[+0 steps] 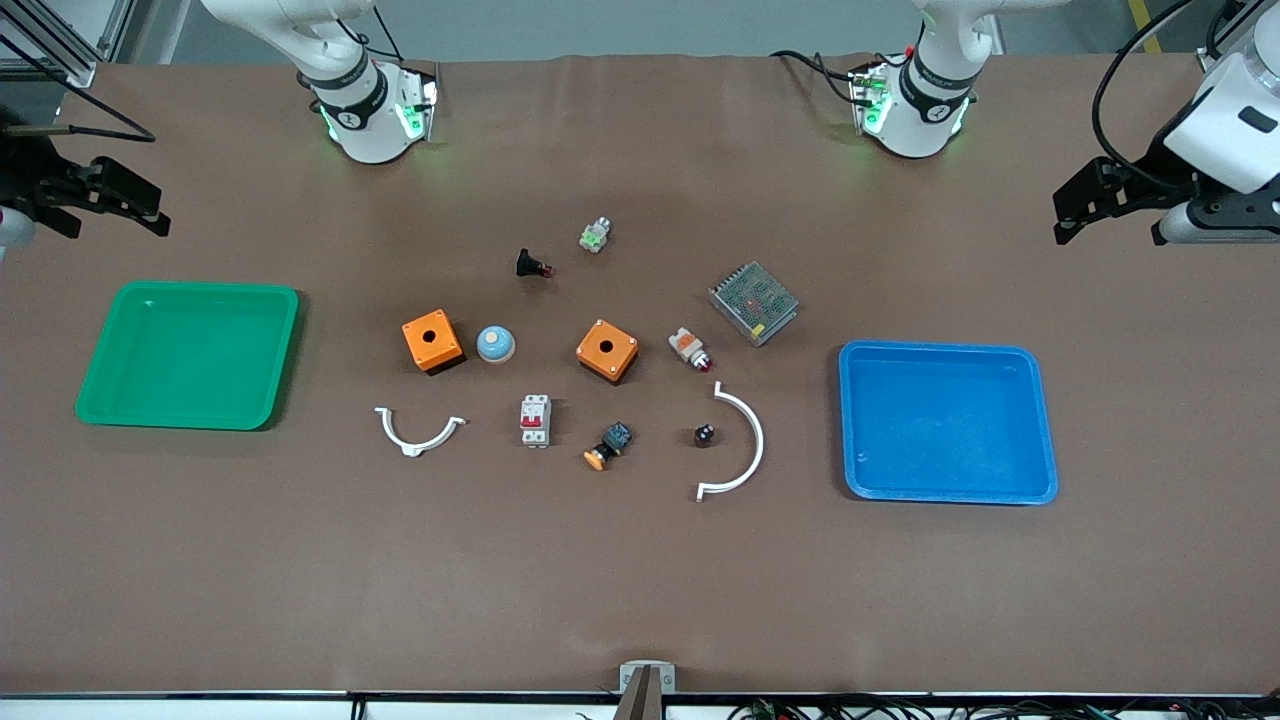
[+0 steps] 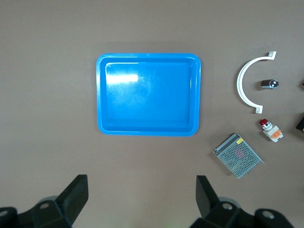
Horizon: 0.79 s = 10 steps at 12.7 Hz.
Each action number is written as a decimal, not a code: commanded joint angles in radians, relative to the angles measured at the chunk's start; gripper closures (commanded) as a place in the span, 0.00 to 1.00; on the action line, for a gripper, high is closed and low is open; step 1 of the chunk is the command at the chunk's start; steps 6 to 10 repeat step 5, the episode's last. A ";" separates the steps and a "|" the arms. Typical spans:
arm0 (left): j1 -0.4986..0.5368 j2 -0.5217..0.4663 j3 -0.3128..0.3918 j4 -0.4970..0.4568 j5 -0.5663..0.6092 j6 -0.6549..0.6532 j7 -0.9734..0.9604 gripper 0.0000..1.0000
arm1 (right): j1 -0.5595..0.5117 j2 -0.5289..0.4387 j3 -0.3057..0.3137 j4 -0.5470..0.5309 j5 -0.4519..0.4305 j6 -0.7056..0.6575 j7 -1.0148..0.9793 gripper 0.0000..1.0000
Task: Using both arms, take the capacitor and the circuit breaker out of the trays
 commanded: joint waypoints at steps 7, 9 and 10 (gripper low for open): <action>0.011 0.006 -0.007 0.019 0.001 -0.023 0.019 0.00 | -0.005 -0.066 0.006 -0.138 -0.008 0.073 0.010 0.00; 0.011 0.006 -0.007 0.019 0.001 -0.023 0.019 0.00 | -0.005 -0.066 0.006 -0.138 -0.008 0.073 0.010 0.00; 0.011 0.006 -0.007 0.019 0.001 -0.023 0.019 0.00 | -0.005 -0.066 0.006 -0.138 -0.008 0.073 0.010 0.00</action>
